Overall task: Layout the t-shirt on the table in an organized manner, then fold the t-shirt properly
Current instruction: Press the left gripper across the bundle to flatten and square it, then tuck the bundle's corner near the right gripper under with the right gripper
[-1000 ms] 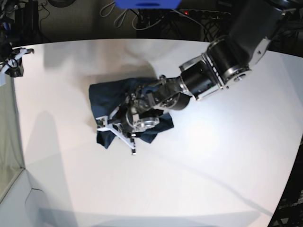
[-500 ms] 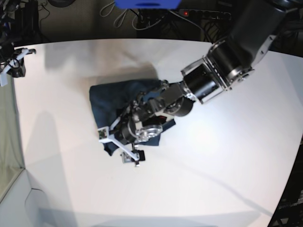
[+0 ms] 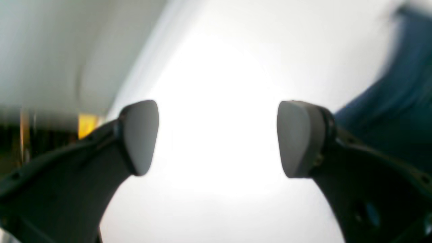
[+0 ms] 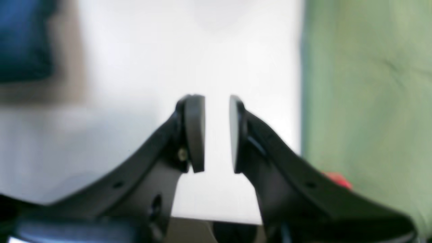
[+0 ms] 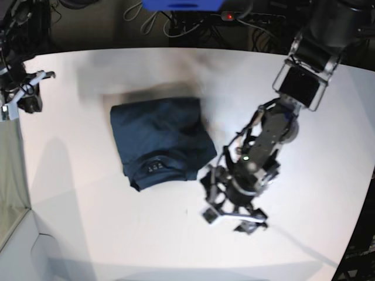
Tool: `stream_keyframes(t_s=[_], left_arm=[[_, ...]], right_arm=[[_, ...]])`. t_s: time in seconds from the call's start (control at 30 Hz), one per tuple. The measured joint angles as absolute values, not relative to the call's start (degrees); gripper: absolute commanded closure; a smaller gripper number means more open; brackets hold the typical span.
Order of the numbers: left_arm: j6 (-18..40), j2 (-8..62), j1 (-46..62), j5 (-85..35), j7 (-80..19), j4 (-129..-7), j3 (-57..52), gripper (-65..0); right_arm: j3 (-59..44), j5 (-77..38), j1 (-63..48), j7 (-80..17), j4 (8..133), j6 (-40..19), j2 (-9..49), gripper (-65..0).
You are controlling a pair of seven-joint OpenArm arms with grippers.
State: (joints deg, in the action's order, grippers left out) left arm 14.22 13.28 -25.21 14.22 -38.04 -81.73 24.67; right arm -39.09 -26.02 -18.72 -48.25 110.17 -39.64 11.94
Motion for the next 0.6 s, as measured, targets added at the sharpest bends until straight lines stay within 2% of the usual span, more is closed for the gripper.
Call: stream_keyframes(t_s=[0.23,0.43,0.6], left_arm=[[14.1,18.4,-8.9,14.5,-41.2,-89.4,6.1,-52.6],[13.7,20.1,2.9,14.8,-40.9,-95.4,-10.7,-52.6],[13.8,19.8,12.5,14.6,-41.0,-99.2,-19.4,-52.6]], right_arm=[[-26.0,-25.6,-11.6,-48.6,110.3,-39.6,8.4,-10.6],[-14.4,-25.5,-5.5,-52.4,109.9,-39.6,4.2,-10.6],[-7.0,-25.7,-3.0,-52.1,105.2,-39.6,0.4,-10.6]])
